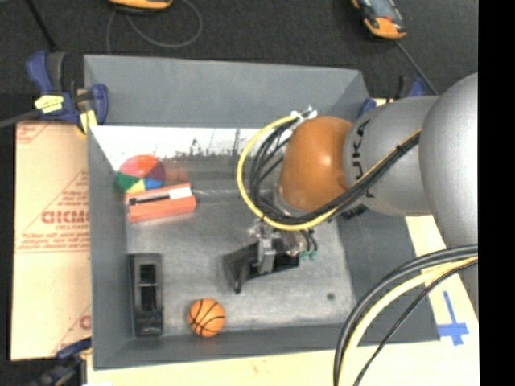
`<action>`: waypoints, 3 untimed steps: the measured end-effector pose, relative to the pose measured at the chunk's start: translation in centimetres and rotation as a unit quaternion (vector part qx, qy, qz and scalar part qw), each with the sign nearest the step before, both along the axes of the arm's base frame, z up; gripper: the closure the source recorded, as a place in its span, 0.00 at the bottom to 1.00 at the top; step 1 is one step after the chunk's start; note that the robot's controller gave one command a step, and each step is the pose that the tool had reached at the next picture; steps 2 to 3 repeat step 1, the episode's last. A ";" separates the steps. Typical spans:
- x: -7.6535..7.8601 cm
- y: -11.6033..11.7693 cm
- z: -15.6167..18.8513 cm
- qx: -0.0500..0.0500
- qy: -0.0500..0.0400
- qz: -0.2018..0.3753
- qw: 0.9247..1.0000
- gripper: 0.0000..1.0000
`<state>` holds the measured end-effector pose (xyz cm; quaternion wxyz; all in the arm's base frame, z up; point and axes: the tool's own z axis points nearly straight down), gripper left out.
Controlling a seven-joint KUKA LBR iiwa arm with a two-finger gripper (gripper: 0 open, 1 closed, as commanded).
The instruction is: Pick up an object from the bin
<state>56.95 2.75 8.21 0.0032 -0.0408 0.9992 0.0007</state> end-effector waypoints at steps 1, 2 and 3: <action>-1.2 -3.5 21.1 -0.001 0.005 -0.011 1.000 1.00; -1.2 -3.5 21.1 -0.001 0.005 -0.011 1.000 1.00; -1.2 -3.5 21.1 -0.001 0.005 -0.011 1.000 1.00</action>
Offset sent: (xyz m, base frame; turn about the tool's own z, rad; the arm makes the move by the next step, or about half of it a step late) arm 0.0000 0.0000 0.0000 0.0000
